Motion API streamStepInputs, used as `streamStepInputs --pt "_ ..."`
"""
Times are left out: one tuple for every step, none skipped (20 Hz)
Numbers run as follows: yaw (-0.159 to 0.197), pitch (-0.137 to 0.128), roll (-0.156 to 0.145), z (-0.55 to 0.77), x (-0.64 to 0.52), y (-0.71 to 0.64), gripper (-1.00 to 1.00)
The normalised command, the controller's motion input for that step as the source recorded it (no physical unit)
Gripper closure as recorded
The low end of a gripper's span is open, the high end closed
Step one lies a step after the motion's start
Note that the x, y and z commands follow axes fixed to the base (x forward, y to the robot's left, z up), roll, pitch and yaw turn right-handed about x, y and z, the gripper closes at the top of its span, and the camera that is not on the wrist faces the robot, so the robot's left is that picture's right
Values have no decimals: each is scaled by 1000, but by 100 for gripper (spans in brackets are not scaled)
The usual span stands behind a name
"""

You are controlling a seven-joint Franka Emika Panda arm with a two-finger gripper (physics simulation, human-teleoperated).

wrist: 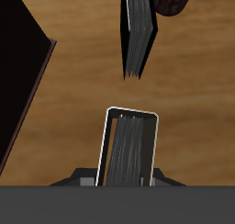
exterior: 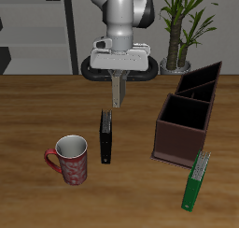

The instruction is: Place the yellow book into the left desk caddy's front compartment and place the green book into the left desk caddy's left compartment and place the black book into the left desk caddy's back compartment

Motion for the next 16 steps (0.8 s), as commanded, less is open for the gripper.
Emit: streamStepInputs --pt "30 3 167 203 118 649 100" --pt "-80 24 -48 161 27 419 100" --pt "28 -43 103 149 -66 532 100" --pt "-21 3 -15 68 41 147 100" --pt "-23 -25 32 114 21 431 100" --pt "-24 -16 31 164 119 402 100" --pt "-61 -19 -117 100 73 156 100" --pt "-88 -1 -15 109 39 329 100" --pt "71 -87 138 112 37 457 100" --pt "-140 58 -67 -29 87 259 100" --pt "-22 -12 17 39 17 320 100" --pt "-5 -52 15 44 120 495 100" --pt "-119 28 -44 -27 159 311 100" --pt "-97 46 27 7 68 437 100" --pt "-141 -2 -115 28 103 577 100" --pt "11 0 86 40 121 629 100"
